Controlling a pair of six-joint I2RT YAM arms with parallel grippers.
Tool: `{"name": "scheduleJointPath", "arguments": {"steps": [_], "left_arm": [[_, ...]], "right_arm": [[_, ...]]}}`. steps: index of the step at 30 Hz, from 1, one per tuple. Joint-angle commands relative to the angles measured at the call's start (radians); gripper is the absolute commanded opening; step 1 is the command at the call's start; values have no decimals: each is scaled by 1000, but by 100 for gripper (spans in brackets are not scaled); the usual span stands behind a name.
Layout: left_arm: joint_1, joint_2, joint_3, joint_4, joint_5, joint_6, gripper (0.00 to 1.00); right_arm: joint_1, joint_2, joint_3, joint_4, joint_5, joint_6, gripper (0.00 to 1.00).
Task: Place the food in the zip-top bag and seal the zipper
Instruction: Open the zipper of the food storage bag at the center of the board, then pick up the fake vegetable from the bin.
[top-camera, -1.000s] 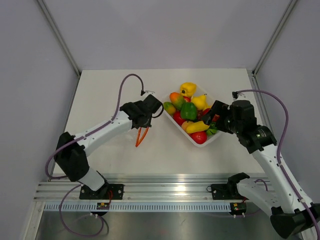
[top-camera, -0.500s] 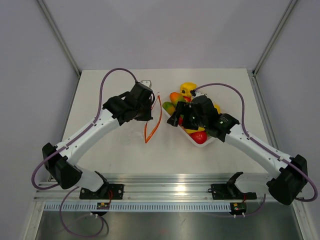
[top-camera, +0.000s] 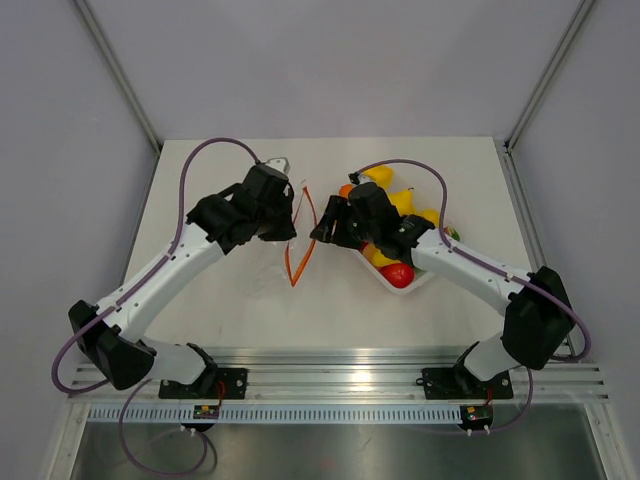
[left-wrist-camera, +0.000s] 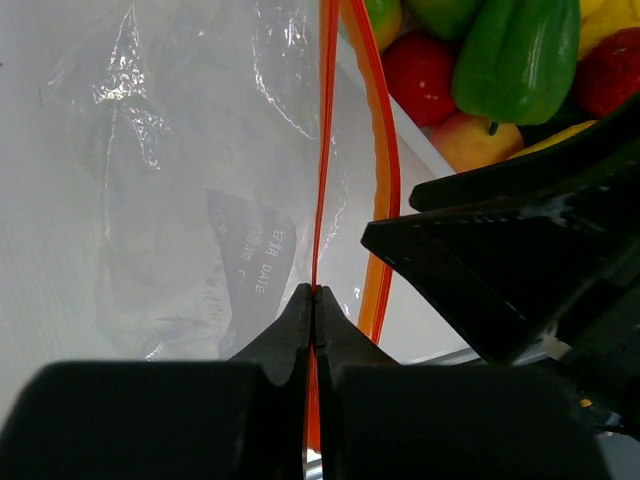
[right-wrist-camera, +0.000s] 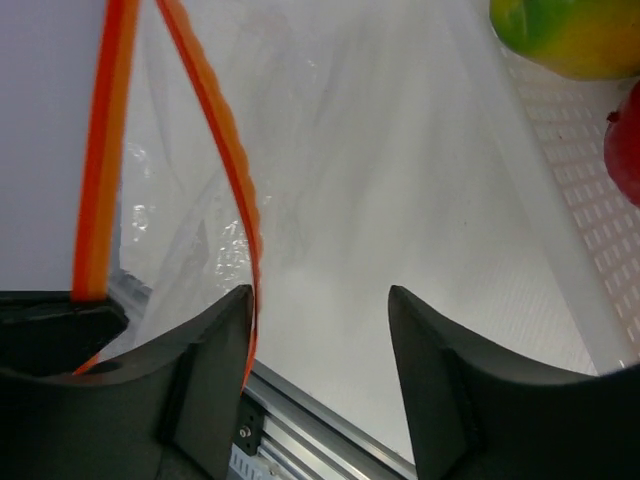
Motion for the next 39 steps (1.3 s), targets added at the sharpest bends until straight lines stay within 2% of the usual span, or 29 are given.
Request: {"name": "scheduleJointPath", "arguments": {"steps": [1,2,5,6,7,10,15,24,26,29,31,32,33,37,39], "left_arm": [[17,-49,-16,20,35,-18,0],[20,-54,-18,20,35,-17,0],[31,-63,-30,18,38,-9,0],[34,-66,-33,18,38,-1,0],[40,-67,-35,14,38,2,0],[72,-78,-50,6,37,31,0],[155,-75,-96,24,63,83,0],[186,-47,-101,77,49,31,0],[186,-55,-99,101,49,29,0],[181,-31,-84,130,69,17,0],[178,-5,-84,138,86,15,0],[177,0,-85,138,98,22,0],[168,3,-87,138,101,29,0],[148,2,-98,141,101,52,0],[149,6,-107,153,110,51,0]], "right_arm": [[21,38,55,80,-10,21,60],[24,43,58,80,-13,20,56],[24,51,58,83,0,12,33],[24,51,63,76,5,-2,28],[24,48,67,65,17,-46,16],[21,54,110,-1,83,-141,0],[15,139,218,-126,105,-218,0],[-48,134,230,-162,128,-293,0],[-48,132,248,-202,125,-321,3],[-48,106,250,-220,56,-362,14],[-48,81,236,-222,51,-373,36],[-48,54,232,-242,51,-373,50],[-48,36,230,-258,54,-375,72],[-48,-95,193,-311,205,-385,85],[-56,-153,192,-340,252,-405,86]]}}
